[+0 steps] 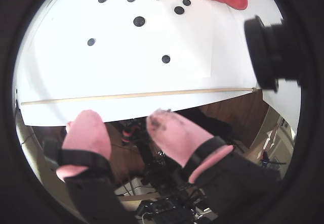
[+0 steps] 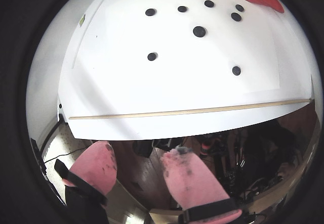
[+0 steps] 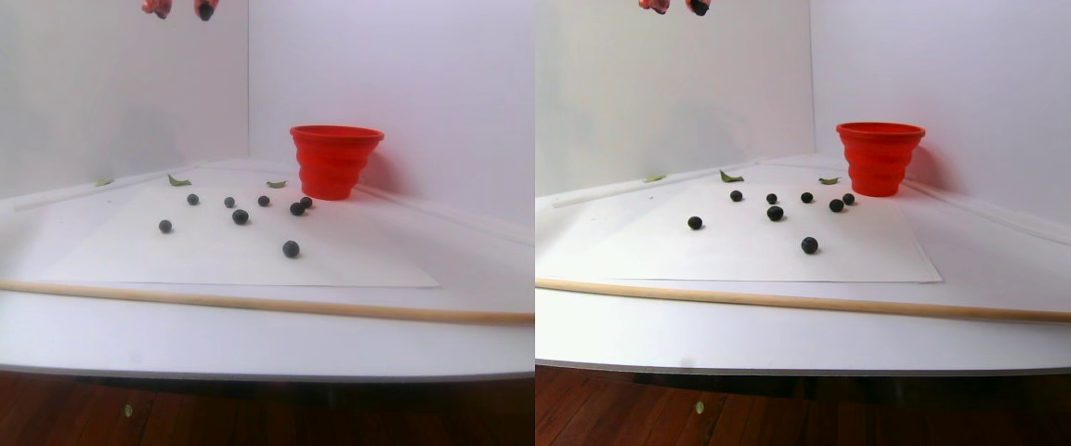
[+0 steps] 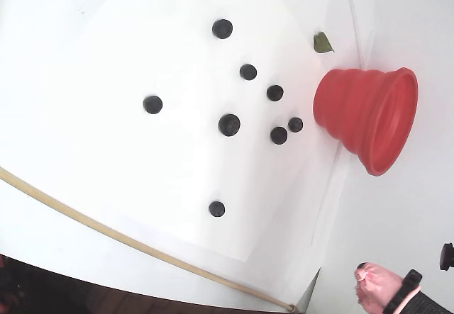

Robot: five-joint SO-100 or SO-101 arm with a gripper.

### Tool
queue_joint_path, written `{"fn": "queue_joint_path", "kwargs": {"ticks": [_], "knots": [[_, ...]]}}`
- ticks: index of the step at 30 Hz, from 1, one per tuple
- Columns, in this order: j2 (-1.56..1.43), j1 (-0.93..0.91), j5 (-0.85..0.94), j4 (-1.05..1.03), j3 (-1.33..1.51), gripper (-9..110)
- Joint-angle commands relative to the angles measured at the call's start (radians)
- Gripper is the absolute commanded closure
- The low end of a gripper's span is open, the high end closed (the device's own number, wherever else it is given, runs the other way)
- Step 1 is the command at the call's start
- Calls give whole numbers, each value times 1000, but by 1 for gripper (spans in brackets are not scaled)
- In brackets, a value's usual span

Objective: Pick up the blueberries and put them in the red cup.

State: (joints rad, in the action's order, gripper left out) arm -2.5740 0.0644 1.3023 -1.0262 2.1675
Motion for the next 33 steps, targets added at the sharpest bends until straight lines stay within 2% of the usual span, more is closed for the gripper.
{"fn": "queue_joint_path", "kwargs": {"ticks": [1,14,33], "knots": [[8,12,32,40,-17,83],[202,84,129,198,-32,83],[291,97,328,436,94,82]]}}
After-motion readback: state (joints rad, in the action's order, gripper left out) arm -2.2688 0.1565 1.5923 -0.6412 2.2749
